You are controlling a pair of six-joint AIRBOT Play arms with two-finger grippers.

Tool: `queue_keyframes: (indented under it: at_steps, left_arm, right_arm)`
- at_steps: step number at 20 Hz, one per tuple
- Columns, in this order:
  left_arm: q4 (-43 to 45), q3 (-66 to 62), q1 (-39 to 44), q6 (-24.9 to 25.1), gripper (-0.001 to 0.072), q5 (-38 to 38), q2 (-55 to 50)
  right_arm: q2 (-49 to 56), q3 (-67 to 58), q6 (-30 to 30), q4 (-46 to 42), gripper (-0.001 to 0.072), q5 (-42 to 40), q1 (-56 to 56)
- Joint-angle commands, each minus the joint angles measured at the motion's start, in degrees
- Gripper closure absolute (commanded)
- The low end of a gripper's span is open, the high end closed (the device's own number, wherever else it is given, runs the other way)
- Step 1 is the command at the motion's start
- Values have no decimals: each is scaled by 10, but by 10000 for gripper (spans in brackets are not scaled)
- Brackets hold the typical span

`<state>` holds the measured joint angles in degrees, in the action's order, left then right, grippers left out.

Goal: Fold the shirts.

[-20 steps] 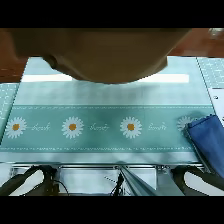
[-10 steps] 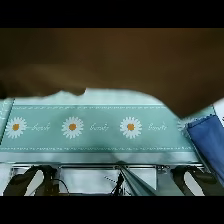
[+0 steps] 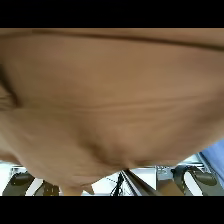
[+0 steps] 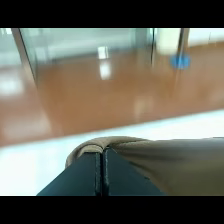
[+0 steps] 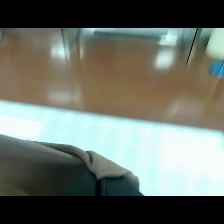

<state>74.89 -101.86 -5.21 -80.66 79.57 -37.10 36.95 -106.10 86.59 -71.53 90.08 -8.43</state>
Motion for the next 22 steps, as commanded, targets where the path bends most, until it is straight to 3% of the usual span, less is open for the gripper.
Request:
queue_keyframes:
  at_steps: [1, 6, 9, 12, 15, 22]
  left_arm:
    - [-14, 138, 5, 0, 691, -62, -29]
    - [-47, 280, 23, -1, 691, -173, -170]
    - [-55, 273, 42, -2, 691, -261, -288]
    - [-55, 231, 53, -26, 690, -328, -408]
    - [-56, 167, 56, -80, 690, -337, -516]
    - [-132, 101, 57, -86, 690, -342, -649]
  right_arm:
    - [14, 120, -4, 24, 694, -25, 0]
    - [131, 301, -39, 35, 694, -159, 0]
    - [271, 309, -55, 46, 694, -239, 0]
    - [417, 256, -63, 72, 694, -303, 0]
    - [560, 147, -70, 117, 694, -328, 0]
    - [749, -21, -25, 132, 694, -318, 0]
